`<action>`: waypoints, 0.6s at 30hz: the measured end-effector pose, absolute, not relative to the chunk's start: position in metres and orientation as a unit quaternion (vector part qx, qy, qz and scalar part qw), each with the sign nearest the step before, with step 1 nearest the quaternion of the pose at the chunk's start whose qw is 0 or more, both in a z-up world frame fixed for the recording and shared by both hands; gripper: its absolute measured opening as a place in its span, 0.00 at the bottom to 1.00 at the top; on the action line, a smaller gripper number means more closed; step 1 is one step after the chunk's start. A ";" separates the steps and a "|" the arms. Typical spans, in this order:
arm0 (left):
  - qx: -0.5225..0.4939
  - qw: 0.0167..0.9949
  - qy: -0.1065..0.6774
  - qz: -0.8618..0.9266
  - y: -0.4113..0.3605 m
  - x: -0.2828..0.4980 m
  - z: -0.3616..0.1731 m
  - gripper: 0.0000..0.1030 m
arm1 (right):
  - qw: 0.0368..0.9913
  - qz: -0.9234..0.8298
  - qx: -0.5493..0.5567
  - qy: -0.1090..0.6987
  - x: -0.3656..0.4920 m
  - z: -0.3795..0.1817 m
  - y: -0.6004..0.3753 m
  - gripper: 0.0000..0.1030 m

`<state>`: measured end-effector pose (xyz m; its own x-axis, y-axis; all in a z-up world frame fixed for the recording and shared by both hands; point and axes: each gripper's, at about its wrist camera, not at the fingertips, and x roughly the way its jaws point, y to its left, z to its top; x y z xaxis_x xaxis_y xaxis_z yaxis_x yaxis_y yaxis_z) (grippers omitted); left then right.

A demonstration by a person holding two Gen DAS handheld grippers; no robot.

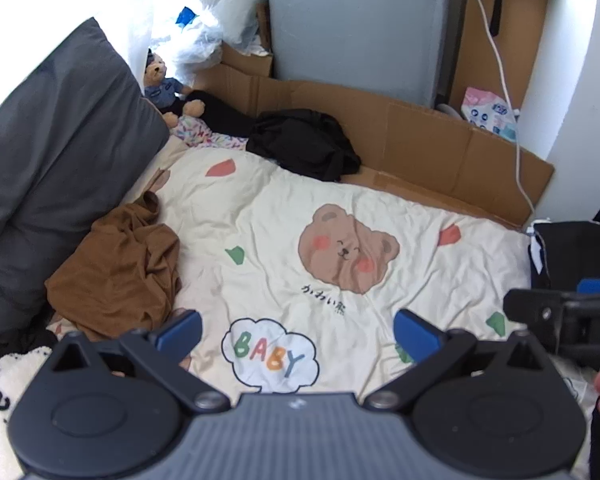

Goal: Fold clothes

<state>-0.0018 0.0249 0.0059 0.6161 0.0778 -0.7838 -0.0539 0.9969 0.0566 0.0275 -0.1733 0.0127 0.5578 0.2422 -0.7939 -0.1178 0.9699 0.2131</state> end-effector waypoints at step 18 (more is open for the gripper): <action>-0.003 0.911 0.407 0.067 0.069 -0.009 0.012 1.00 | 0.904 0.098 0.047 0.414 0.022 0.019 -0.153 1.00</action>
<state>-0.0094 0.0689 0.0123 0.6596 0.1195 -0.7420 -0.1248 0.9910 0.0487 0.0224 -0.1533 0.0193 0.6373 0.2153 -0.7399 -0.1379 0.9765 0.1653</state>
